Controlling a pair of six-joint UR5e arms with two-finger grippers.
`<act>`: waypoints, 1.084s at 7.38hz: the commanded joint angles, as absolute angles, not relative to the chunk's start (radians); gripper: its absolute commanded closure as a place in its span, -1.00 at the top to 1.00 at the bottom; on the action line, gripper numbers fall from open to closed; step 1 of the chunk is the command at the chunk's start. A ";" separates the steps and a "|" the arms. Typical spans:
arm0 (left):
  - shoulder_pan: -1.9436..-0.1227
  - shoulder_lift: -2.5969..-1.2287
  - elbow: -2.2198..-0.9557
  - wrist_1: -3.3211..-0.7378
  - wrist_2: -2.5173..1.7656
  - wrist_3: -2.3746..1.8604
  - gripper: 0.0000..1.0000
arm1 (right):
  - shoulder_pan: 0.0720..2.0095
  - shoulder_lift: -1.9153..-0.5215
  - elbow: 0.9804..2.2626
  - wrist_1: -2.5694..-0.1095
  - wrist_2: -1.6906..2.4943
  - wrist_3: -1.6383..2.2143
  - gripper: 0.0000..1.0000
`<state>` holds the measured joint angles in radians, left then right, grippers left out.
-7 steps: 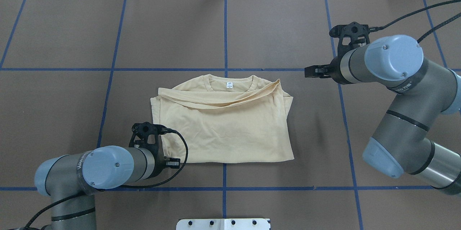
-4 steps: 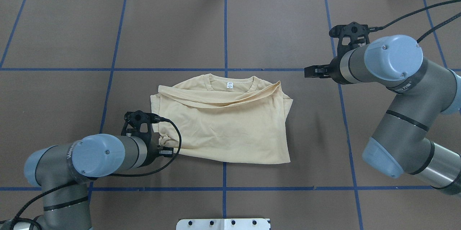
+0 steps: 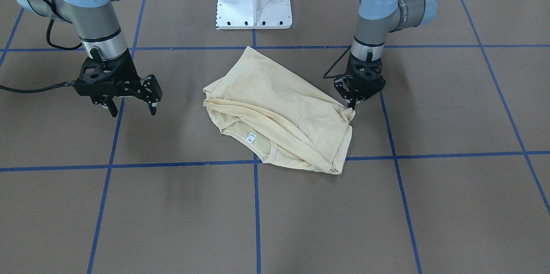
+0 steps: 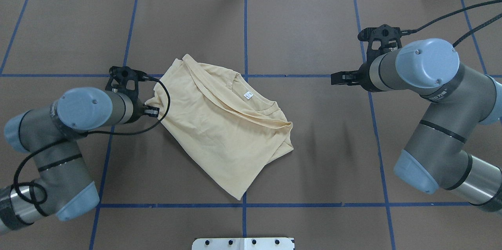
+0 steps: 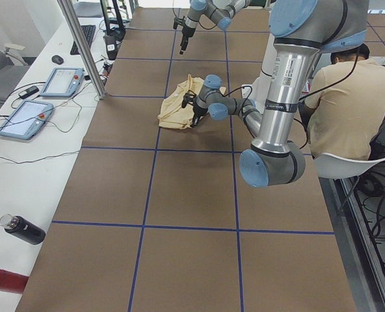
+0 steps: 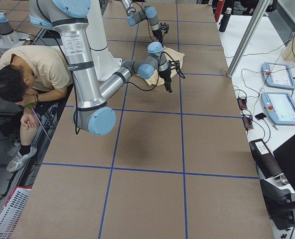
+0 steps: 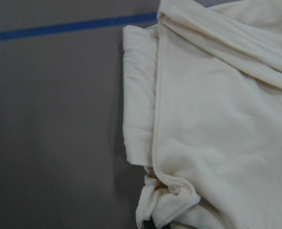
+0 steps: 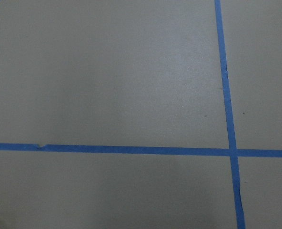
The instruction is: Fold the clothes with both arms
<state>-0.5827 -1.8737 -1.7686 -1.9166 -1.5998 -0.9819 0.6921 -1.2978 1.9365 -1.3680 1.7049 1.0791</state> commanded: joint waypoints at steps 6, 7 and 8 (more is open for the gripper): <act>-0.819 -2.375 -1.037 -2.230 -1.646 -0.731 0.98 | 0.680 -1.296 1.924 -1.362 1.703 1.088 1.00; -0.830 -2.359 -1.043 -2.281 -1.654 -0.689 1.00 | 0.675 -1.280 1.921 -1.362 1.701 1.095 1.00; -0.860 -2.327 -1.084 -2.280 -1.707 -0.634 1.00 | 0.669 -1.228 1.895 -1.373 1.701 1.126 1.00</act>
<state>-0.8318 -2.3580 -1.0514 -2.2601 -1.6624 -0.6983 0.6759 -1.2740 1.9165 -1.3645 1.7018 1.0984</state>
